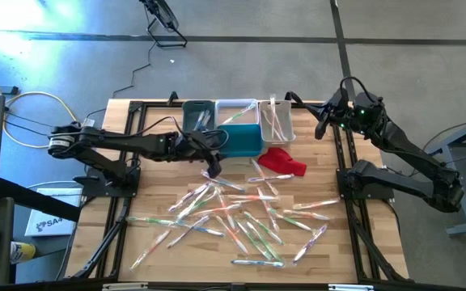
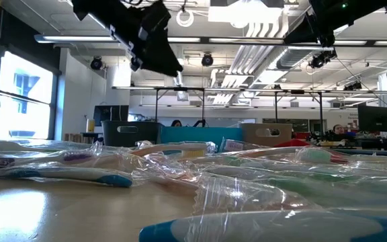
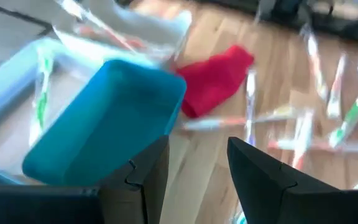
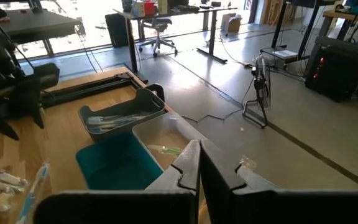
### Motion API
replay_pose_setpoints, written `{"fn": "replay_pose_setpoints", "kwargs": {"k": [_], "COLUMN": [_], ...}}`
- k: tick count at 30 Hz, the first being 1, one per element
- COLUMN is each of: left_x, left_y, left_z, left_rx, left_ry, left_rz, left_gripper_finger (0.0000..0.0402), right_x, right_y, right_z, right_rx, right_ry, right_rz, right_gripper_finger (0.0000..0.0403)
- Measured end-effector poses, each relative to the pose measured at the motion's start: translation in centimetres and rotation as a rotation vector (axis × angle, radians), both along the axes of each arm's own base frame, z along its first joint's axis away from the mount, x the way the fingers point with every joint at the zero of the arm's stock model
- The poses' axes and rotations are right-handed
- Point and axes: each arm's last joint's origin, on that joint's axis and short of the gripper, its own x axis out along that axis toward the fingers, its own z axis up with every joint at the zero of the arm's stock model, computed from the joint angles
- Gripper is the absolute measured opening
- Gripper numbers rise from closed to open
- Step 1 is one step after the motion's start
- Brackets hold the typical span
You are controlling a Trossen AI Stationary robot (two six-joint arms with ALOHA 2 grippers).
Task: Pick & Place Toothbrushes
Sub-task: Put the top blue toothbrush into the gray bin
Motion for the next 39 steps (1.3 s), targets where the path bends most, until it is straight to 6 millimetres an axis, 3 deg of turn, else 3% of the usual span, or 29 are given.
{"fn": "replay_pose_setpoints", "kwargs": {"k": [14,39], "left_x": [0.5,0.2], "left_y": [-0.3,-0.4], "left_z": [-2.7,-3.6], "left_rx": [-0.073,-0.100], "left_ry": [0.190,0.275], "left_rz": [-0.094,-0.111], "left_gripper_finger": [0.0159,0.0159], "right_x": [0.0,0.0], "right_y": [0.0,0.0], "right_z": [0.0,0.0], "right_rx": [0.001,0.003], "right_ry": [0.001,0.002], "right_rz": [-0.001,-0.001], "right_gripper_finger": [0.0004,0.0004]}}
